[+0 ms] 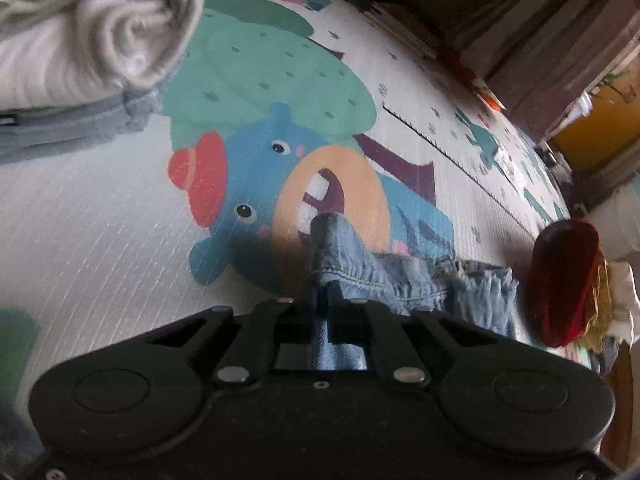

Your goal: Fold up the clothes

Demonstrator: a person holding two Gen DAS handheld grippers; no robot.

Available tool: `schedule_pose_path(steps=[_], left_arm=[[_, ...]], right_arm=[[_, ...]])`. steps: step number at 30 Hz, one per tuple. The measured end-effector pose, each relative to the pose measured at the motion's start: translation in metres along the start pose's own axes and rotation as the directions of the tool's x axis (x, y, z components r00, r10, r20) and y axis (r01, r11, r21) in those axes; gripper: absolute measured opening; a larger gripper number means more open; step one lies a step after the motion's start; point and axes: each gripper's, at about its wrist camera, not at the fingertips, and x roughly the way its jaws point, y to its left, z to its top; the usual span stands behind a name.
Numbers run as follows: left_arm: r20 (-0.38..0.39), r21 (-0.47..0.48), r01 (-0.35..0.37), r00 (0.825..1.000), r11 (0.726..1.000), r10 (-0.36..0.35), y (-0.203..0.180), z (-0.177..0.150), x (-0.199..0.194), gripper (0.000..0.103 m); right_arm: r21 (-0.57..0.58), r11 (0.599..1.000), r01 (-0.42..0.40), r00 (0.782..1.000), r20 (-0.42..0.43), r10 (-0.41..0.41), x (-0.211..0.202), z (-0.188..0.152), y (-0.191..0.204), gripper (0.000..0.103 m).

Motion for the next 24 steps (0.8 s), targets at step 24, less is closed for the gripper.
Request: schedule_pose_path(steps=[24], left_arm=[[-0.096, 0.024, 0.021, 0.995, 0.999, -0.019, -0.1, -0.018, 0.054, 0.022]], right_arm=[[0.559, 0.824, 0.088, 0.995, -0.091, -0.045, -0.008, -0.059, -0.107, 0.005]])
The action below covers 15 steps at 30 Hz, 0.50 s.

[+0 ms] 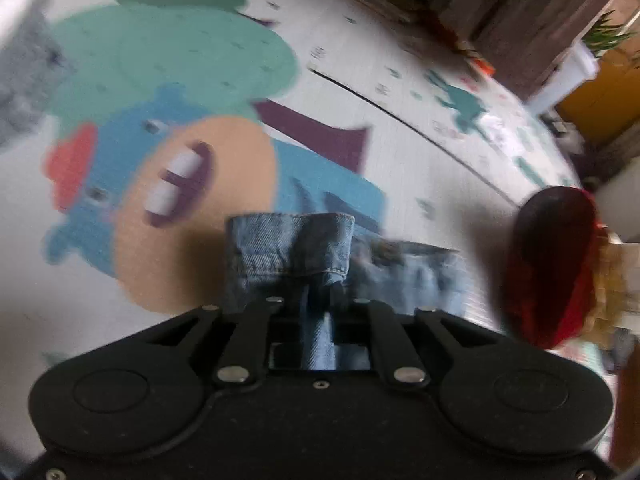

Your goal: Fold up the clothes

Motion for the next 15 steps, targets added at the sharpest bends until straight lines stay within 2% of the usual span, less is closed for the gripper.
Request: schedule_pose_path(steps=[2, 3, 7, 9, 11, 13, 14, 15], left_arm=[[0.001, -0.029, 0.095, 0.995, 0.995, -0.095, 0.009, -0.002, -0.01, 0.041], [0.007, -0.039, 0.144, 0.99, 0.989, -0.144, 0.014, -0.004, -0.017, 0.045], [0.021, 0.041, 0.141, 0.99, 0.989, -0.142, 0.037, -0.019, -0.05, 0.045], [0.031, 0.043, 0.129, 0.991, 0.991, -0.131, 0.055, -0.033, -0.071, 0.045], [0.041, 0.031, 0.123, 0.991, 0.992, -0.124, 0.077, -0.052, -0.094, 0.045], [0.056, 0.055, 0.072, 0.996, 0.996, -0.075, 0.098, -0.072, -0.116, 0.045], [0.079, 0.084, -0.005, 0.997, 0.996, -0.002, 0.109, -0.082, -0.127, 0.045], [0.107, 0.112, -0.093, 0.991, 0.989, 0.081, 0.119, -0.09, -0.138, 0.046]], right_arm=[[0.106, 0.994, -0.004, 1.0, -0.014, 0.005, 0.002, -0.002, -0.014, 0.005], [0.132, 0.991, 0.002, 1.0, -0.015, 0.0, 0.003, -0.003, -0.02, 0.004], [0.113, 0.993, 0.02, 0.999, 0.022, -0.022, 0.0, -0.004, -0.027, 0.005], [0.044, 0.999, 0.031, 0.996, 0.077, -0.035, -0.008, -0.004, -0.017, 0.005], [-0.081, 0.996, 0.025, 0.99, 0.141, -0.013, -0.015, -0.004, 0.0, 0.005], [-0.243, 0.969, 0.042, 0.984, 0.18, 0.003, -0.017, -0.008, 0.025, 0.007], [-0.301, 0.952, 0.052, 0.982, 0.189, 0.006, -0.016, -0.01, 0.035, 0.008], [-0.355, 0.933, 0.061, 0.98, 0.196, 0.01, -0.014, -0.012, 0.046, 0.014]])
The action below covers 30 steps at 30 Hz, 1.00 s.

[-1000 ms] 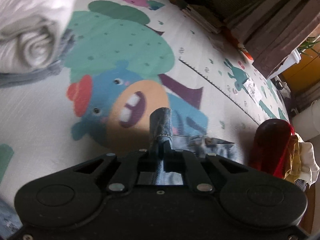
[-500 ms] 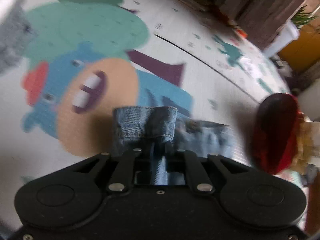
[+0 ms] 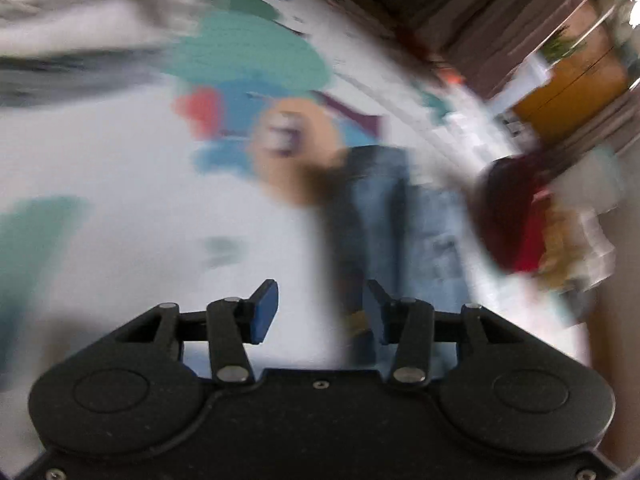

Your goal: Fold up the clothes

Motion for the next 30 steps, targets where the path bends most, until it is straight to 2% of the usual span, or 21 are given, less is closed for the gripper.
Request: schedule_pose_path(steps=[1, 3, 5, 7, 11, 13, 14, 16, 19, 22, 25, 27, 28, 30], left_arm=[[0.028, 0.036, -0.081, 0.996, 0.996, 0.08, 0.009, -0.007, -0.009, 0.046], [0.062, 0.078, -0.209, 0.977, 0.975, 0.204, 0.028, -0.019, -0.02, 0.046], [0.046, 0.056, -0.248, 0.968, 0.967, 0.246, 0.049, -0.026, -0.025, 0.046], [0.032, 0.024, -0.246, 0.969, 0.969, 0.245, 0.061, -0.029, -0.025, 0.046], [0.01, 0.039, -0.251, 0.968, 0.967, 0.251, 0.065, -0.032, -0.022, 0.049], [-0.023, 0.016, -0.187, 0.982, 0.982, 0.187, 0.073, -0.034, -0.02, 0.05], [-0.029, 0.023, -0.169, 0.985, 0.985, 0.17, 0.073, -0.036, -0.02, 0.05], [-0.028, 0.097, -0.187, 0.981, 0.978, 0.19, 0.063, -0.039, -0.017, 0.049], [-0.023, 0.132, -0.207, 0.977, 0.969, 0.212, 0.059, -0.043, -0.017, 0.045], [-0.041, 0.171, -0.209, 0.975, 0.963, 0.219, 0.051, -0.048, -0.019, 0.026], [-0.048, 0.157, -0.203, 0.976, 0.967, 0.212, 0.051, -0.054, -0.022, 0.025], [-0.041, 0.149, -0.2, 0.977, 0.968, 0.208, 0.051, -0.056, -0.022, 0.012], [-0.039, 0.145, -0.192, 0.979, 0.971, 0.199, 0.05, -0.056, -0.022, 0.002], [-0.034, 0.139, -0.17, 0.984, 0.976, 0.177, 0.046, -0.055, -0.024, 0.0]], right_arm=[[-0.047, 0.999, 0.002, 1.0, 0.005, -0.002, 0.002, 0.001, 0.008, 0.024], [-0.124, 0.992, 0.011, 1.0, 0.006, -0.01, 0.008, 0.003, 0.021, 0.037], [-0.189, 0.982, 0.016, 1.0, -0.005, -0.017, 0.014, 0.003, 0.031, 0.038], [-0.222, 0.975, 0.026, 0.999, -0.018, -0.031, 0.018, 0.0, 0.036, 0.038], [-0.215, 0.974, 0.074, 0.995, -0.055, -0.088, 0.025, -0.003, 0.036, 0.04], [-0.209, 0.974, 0.091, 0.992, -0.069, -0.107, 0.029, -0.005, 0.033, 0.046], [-0.205, 0.974, 0.093, 0.991, -0.075, -0.111, 0.031, -0.006, 0.033, 0.046], [-0.18, 0.979, 0.094, 0.989, -0.092, -0.112, 0.034, -0.008, 0.03, 0.047], [-0.139, 0.985, 0.102, 0.988, -0.105, -0.117, 0.036, -0.008, 0.025, 0.049], [-0.126, 0.986, 0.108, 0.987, -0.108, -0.122, 0.038, -0.009, 0.025, 0.05], [-0.115, 0.987, 0.11, 0.986, -0.109, -0.122, 0.039, -0.01, 0.025, 0.05], [-0.114, 0.987, 0.109, 0.987, -0.106, -0.122, 0.039, -0.012, 0.024, 0.05], [-0.114, 0.988, 0.109, 0.987, -0.104, -0.121, 0.039, -0.012, 0.024, 0.05], [-0.115, 0.987, 0.109, 0.988, -0.1, -0.121, 0.039, -0.013, 0.024, 0.05]])
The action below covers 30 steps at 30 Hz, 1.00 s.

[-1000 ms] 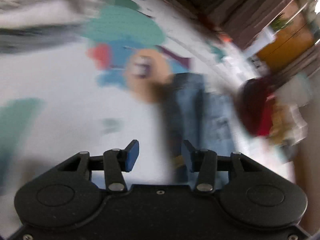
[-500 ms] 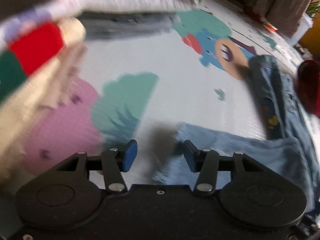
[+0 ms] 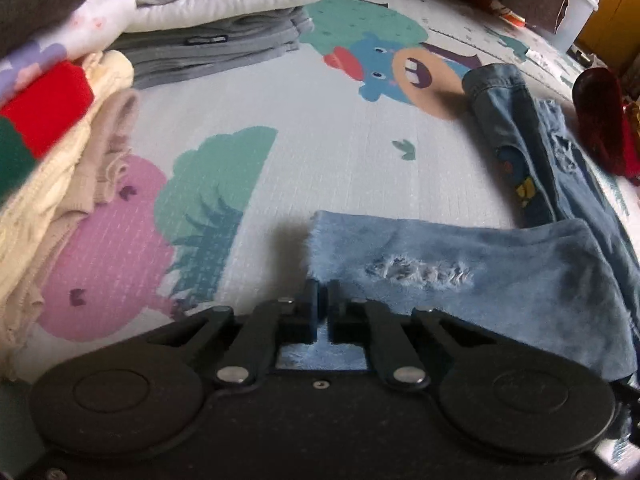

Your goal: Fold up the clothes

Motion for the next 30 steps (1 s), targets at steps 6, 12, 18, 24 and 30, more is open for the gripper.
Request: schedule_pose_path(steps=[6, 12, 18, 24, 30], left_arm=[[0.088, -0.007, 0.195, 0.977, 0.981, -0.193, -0.035, 0.043, -0.046, 0.0], [0.139, 0.126, 0.404, 0.897, 0.906, -0.419, -0.121, 0.114, -0.108, 0.0], [-0.047, 0.362, 0.513, 0.844, 0.778, -0.534, -0.254, 0.176, -0.12, 0.0], [-0.26, 0.51, 0.54, 0.839, 0.67, -0.478, -0.354, 0.176, -0.09, 0.0], [-0.348, 0.528, 0.593, 0.804, 0.608, -0.482, -0.385, 0.162, -0.072, 0.0]], right_arm=[[0.029, 1.0, 0.002, 1.0, 0.01, -0.002, 0.0, -0.002, -0.003, 0.055], [0.063, 0.998, -0.006, 1.0, 0.025, 0.004, -0.002, -0.004, -0.01, 0.058], [0.172, 0.985, 0.023, 1.0, 0.016, -0.026, -0.004, -0.004, -0.031, 0.045], [0.286, 0.951, -0.113, 0.991, 0.097, 0.088, -0.01, -0.01, -0.05, 0.056], [0.361, 0.913, -0.191, 0.978, 0.152, 0.144, 0.002, -0.004, -0.073, 0.058]])
